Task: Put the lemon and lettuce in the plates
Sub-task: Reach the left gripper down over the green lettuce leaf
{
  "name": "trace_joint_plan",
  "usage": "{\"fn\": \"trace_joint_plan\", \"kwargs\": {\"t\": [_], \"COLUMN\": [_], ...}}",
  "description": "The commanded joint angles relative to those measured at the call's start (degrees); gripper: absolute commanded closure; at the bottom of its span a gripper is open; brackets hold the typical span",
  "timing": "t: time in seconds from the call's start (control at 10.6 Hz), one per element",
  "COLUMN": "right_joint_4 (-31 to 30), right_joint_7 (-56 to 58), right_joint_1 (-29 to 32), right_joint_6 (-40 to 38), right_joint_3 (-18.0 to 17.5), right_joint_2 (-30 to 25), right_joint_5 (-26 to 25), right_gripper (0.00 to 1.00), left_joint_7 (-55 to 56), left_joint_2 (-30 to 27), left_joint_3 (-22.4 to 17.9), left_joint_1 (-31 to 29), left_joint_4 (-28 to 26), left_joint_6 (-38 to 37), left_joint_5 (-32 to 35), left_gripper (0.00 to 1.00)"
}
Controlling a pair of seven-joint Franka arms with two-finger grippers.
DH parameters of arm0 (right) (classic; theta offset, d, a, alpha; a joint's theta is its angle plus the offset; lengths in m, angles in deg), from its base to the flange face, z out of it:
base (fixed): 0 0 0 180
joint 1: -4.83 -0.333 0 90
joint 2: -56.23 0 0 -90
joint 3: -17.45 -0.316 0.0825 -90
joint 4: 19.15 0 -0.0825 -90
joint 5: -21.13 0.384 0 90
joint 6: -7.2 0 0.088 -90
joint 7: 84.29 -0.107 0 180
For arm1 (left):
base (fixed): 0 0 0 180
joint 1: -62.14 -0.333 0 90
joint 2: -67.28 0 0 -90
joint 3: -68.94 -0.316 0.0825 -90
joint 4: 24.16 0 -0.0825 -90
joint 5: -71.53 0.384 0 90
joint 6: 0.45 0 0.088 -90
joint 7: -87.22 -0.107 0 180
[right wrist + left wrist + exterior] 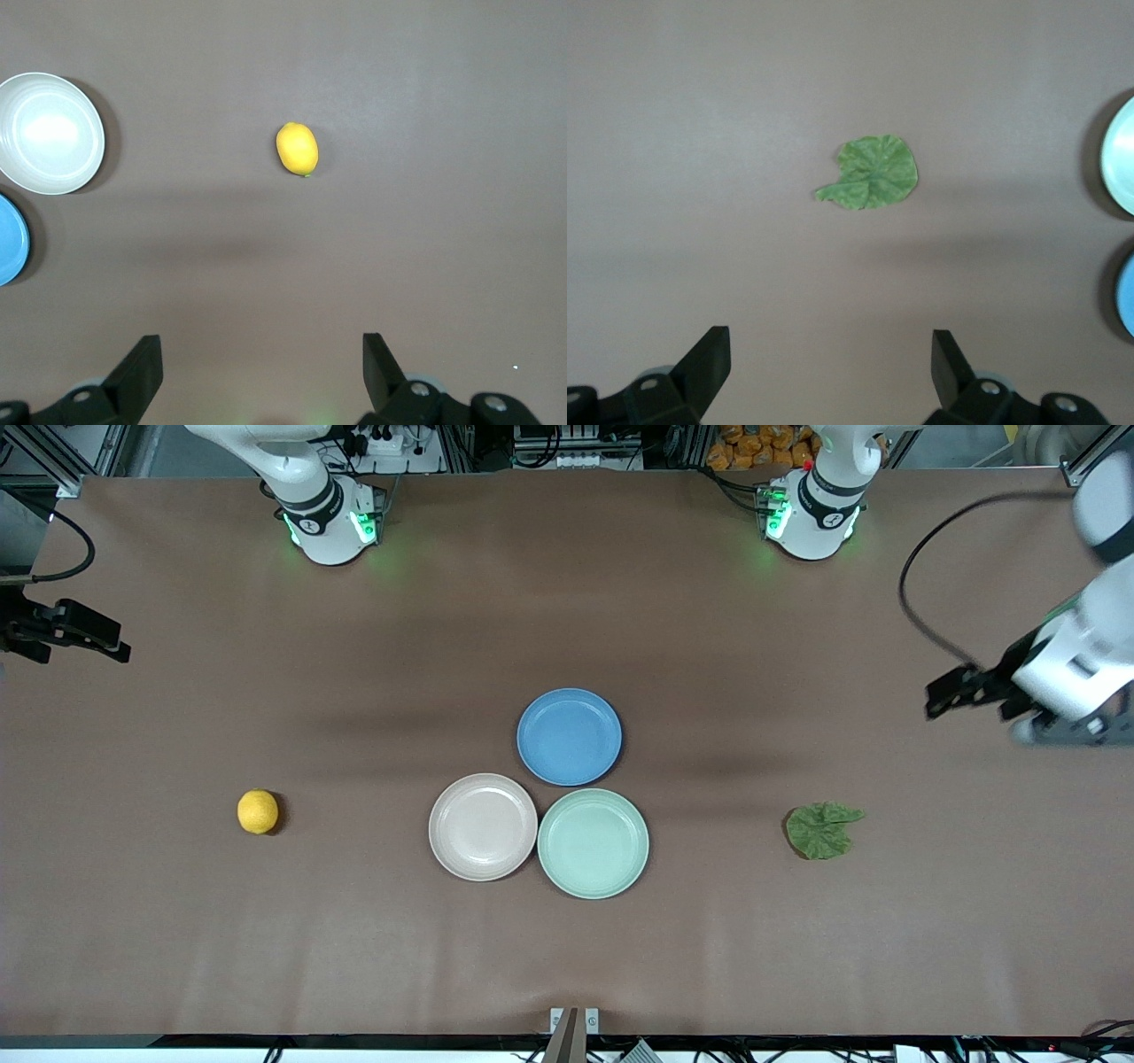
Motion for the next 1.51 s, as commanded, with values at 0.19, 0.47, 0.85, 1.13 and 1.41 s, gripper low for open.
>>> {"fn": "trace_joint_plan", "kwargs": {"t": [0.19, 0.47, 0.85, 1.13, 1.41], "right_joint_4": [-0.6, -0.7, -1.2, -1.3, -2.7], "right_joint_7": [-0.9, -0.9, -0.7, -0.6, -0.5], "right_joint_1": [1.1, 0.9, 1.1, 0.9, 0.6], "right_joint_6": [0.0, 0.0, 0.4, 0.9, 3.9], "right_joint_3": [-0.9, -0.9, -0.9, -0.9, -0.9], "right_joint_2": [-0.5, -0.2, 0.6, 1.3, 4.7], "right_joint_5": [-0.4, -0.3, -0.3, -0.1, 0.0], "right_gripper": [0.00, 0.00, 0.00, 0.00, 0.00], "left_joint_7": [-0.6, 0.2, 1.0, 3.9, 4.1], "left_joint_2": [8.6, 17.9, 26.1, 27.7, 29.3], "left_joint_3": [0.3, 0.1, -0.1, -0.1, -0.1], "left_joint_1": [-0.1, 0.1, 1.4, 1.5, 1.5], "left_joint_4": [-9.2, -9.0, -8.2, -7.3, -7.2], "left_joint_6": [19.6, 30.1, 36.9, 36.9, 36.9], "left_joint_5": [2.0, 2.9, 5.4, 9.5, 9.5], "left_gripper": [0.00, 0.00, 0.00, 0.00, 0.04]}}
